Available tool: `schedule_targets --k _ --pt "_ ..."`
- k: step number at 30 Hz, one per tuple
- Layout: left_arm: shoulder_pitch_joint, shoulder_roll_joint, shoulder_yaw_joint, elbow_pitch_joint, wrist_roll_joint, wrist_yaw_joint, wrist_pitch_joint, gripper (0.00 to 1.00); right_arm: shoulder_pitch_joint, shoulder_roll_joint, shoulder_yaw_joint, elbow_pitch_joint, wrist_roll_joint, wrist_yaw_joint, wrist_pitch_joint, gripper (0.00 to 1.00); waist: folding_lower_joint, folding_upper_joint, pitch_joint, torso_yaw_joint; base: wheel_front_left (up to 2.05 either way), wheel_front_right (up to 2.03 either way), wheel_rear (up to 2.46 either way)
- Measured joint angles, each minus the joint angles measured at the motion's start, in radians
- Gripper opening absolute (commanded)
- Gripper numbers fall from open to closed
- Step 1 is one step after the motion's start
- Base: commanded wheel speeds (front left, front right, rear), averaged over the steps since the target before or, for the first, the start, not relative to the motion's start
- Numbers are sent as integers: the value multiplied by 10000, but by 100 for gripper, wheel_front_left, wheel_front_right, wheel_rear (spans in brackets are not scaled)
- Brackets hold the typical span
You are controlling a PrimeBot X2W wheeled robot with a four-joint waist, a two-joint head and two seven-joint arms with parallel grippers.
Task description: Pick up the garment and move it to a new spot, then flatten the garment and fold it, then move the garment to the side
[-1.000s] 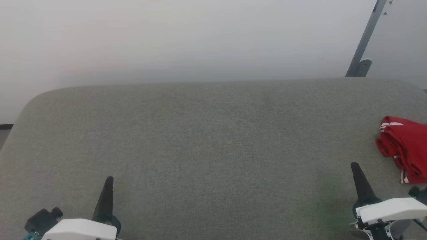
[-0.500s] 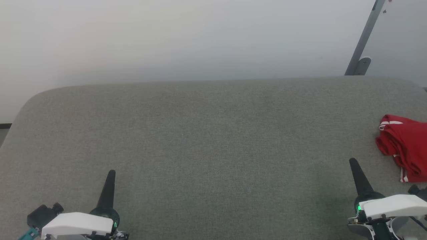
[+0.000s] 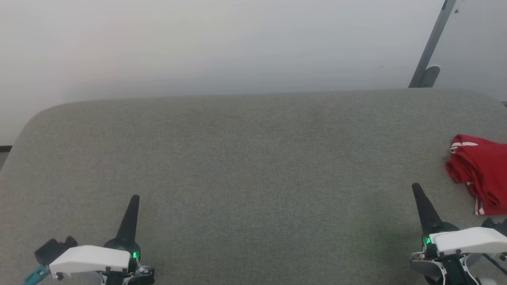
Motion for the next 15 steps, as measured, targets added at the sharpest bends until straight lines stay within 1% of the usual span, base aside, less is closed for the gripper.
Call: schedule_targets --k 15 --pt "-278 -73 40 100 -1080 0 307 0 -120 123 -54 35 997 0 217 0 0 0 60 -33 0 0 0"
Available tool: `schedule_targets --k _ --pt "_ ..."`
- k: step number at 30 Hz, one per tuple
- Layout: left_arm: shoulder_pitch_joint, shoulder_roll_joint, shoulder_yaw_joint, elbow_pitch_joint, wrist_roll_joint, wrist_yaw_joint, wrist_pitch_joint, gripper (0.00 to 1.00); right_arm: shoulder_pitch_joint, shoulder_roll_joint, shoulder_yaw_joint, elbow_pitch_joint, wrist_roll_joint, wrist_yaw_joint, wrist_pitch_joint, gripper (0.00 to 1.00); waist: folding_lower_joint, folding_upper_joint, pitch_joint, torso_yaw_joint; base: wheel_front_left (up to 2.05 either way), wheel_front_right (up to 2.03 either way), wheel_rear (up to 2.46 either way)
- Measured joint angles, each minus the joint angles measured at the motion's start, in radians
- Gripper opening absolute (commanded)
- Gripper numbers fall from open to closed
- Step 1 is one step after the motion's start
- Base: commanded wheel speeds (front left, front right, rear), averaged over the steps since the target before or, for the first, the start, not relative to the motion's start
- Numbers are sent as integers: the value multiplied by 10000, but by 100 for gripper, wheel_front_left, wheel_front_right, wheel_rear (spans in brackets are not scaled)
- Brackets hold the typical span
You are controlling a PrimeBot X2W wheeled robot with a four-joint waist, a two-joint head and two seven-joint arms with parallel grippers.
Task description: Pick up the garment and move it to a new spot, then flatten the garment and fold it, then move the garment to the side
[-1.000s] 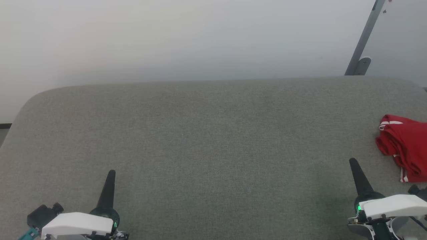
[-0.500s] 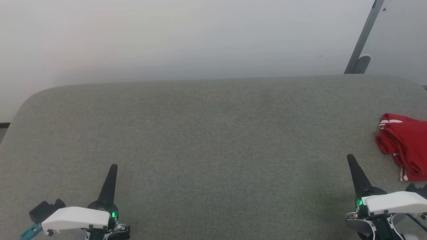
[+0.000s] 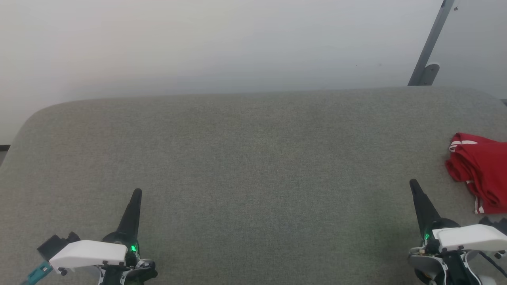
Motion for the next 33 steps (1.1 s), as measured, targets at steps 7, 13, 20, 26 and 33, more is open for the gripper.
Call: schedule_targets --k 7,13,20,26,33 --pt "-58 -27 19 50 -487 0 123 0 -86 50 -27 15 466 0 125 0 0 0 30 -17 0 0 0" --pt "-199 -48 35 84 -859 0 230 0 -129 86 -50 29 851 0 205 0 0 0 56 -30 0 0 0" --pt "-296 -77 63 142 -1335 0 385 0 -216 132 -82 52 1327 0 326 0 0 0 90 -49 0 0 0" --pt "-399 -96 77 182 -1691 0 483 0 -269 176 -105 67 1643 0 397 0 0 0 112 -61 0 0 0" --pt "-399 -96 82 182 -1691 0 483 0 -279 180 -109 69 1643 0 407 0 0 0 112 -61 0 0 0"
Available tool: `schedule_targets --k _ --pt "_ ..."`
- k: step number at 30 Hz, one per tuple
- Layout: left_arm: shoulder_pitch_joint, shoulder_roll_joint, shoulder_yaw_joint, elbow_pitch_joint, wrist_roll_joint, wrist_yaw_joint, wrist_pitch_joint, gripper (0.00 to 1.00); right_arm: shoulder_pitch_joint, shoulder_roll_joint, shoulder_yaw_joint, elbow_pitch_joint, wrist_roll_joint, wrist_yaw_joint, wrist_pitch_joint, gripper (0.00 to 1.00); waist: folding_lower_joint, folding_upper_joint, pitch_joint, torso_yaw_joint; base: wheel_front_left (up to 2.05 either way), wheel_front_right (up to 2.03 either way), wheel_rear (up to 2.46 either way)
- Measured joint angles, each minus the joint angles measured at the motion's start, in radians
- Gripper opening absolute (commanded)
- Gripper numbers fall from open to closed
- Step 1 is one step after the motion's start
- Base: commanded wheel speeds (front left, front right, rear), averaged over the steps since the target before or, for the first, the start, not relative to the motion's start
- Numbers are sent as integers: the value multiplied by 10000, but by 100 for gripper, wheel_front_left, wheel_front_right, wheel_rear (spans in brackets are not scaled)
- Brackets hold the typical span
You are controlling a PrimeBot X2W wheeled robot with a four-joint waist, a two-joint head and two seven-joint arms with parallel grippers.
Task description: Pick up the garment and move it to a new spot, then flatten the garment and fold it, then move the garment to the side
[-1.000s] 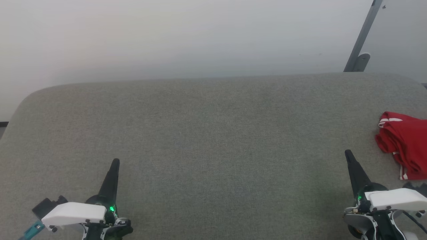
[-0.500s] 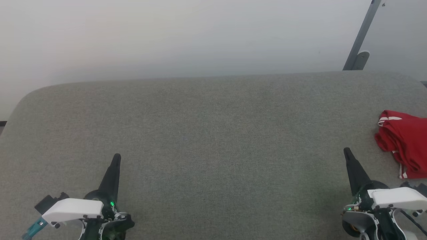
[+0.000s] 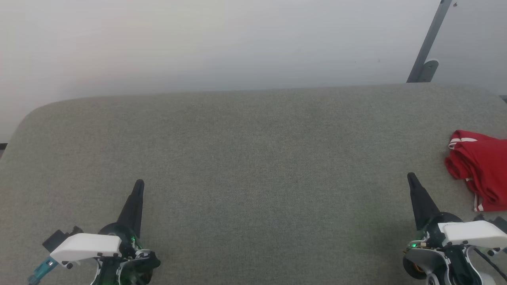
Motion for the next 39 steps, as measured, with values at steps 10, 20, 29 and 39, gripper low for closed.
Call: schedule_targets --k 10,20,29,39 --pt "0 -2 2 2 0 0 0 0 0 0 2 0 0 0 0 0 0 0 0 0 0 0 0" --pt "0 -2 2 2 0 0 0 0 0 0 -2 0 0 0 0 0 0 0 0 0 0 0 0" --pt "0 -2 4 2 0 0 0 0 0 2 2 0 0 0 0 0 0 0 0 0 0 0 0" --pt "0 -4 6 2 0 0 0 0 -1 2 0 0 0 0 0 0 0 0 0 0 0 0 0"
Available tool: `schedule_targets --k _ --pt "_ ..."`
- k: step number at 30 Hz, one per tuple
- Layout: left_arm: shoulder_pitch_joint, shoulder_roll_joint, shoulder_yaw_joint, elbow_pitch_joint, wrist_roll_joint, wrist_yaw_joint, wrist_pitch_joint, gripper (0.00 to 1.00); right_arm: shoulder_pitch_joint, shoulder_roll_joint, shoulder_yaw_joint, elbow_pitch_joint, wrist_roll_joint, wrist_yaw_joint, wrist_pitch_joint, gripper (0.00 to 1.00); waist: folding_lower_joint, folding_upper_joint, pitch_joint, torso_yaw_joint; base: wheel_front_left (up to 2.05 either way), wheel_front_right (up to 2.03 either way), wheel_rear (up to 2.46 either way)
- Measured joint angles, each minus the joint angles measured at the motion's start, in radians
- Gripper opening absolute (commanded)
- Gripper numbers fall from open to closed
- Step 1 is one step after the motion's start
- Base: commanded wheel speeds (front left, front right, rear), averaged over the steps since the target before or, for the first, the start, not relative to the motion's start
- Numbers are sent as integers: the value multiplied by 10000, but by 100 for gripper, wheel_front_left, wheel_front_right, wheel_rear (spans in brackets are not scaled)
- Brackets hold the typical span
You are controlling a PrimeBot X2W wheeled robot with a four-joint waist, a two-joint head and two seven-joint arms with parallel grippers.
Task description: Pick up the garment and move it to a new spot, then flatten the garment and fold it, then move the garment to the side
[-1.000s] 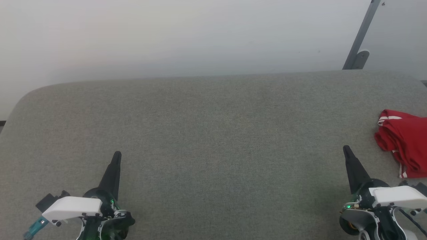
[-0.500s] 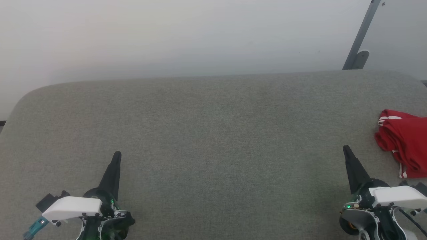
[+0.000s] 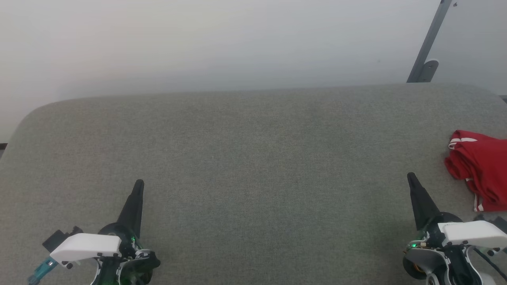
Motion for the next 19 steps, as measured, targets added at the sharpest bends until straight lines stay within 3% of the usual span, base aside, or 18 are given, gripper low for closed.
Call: schedule_targets --k 19 --pt "0 -2 2 0 0 0 2 0 0 0 0 0 0 0 0 0 0 0 0 0 0 0 0"
